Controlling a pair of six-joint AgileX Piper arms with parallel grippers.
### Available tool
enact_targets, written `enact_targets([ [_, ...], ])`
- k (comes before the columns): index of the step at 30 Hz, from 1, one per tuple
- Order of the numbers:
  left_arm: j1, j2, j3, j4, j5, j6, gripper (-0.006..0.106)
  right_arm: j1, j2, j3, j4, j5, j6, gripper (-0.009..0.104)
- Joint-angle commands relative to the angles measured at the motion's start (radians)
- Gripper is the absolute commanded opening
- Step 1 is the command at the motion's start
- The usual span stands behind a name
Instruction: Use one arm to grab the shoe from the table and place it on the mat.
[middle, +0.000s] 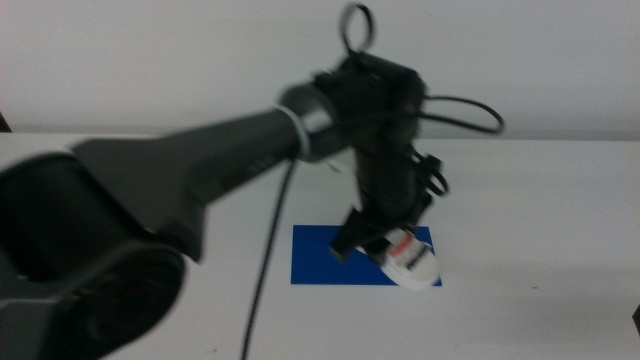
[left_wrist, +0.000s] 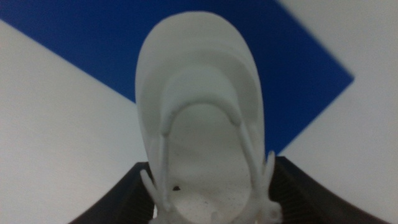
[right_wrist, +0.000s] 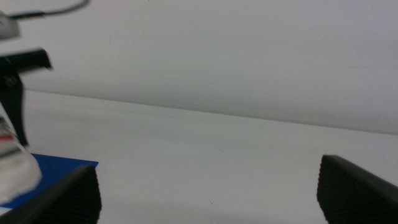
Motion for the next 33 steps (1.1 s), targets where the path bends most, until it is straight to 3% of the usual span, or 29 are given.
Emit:
enact_targets([
  [1, -0.017, 0.029, -0.035, 0.005, 0.104, -0.019, -0.001, 0.0, -0.038, 0.043, -0.001, -0.007, 0.0, 0.093],
  [6, -0.019, 0.033, -0.037, 0.016, 0.104, 0.035, -0.001, 0.0, -0.038, 0.043, -0.001, -0.007, 0.0, 0.093],
  [10, -0.013, 0.033, -0.041, 0.059, 0.104, 0.319, -0.001, 0.0, -0.038, 0.043, -0.001, -0.007, 0.0, 0.093],
  [14, -0.006, 0.033, -0.041, 0.069, 0.104, 0.848, -0.001, 0.0, -0.038, 0.043, -0.001, -0.007, 0.0, 0.093],
  [18, -0.006, 0.033, -0.041, 0.051, 0.104, 1.677, -0.001, 0.0, -0.038, 0.043, -0.001, -0.007, 0.0, 0.093],
  [21, -0.006, 0.033, -0.041, 0.014, 0.104, 2.121, -0.001, 0.0, -0.038, 0.043, -0.001, -0.007, 0.0, 0.093],
  [27, -0.006, 0.033, -0.041, -0.012, 0.104, 2.447, -0.001, 0.0, -0.038, 0.043, -0.001, -0.007, 0.0, 0.093],
  [33, -0.006, 0.033, -0.041, 0.08, 0.104, 2.457, -0.001, 0.0, -0.038, 0.043, -0.001, -0.007, 0.0, 0.093],
])
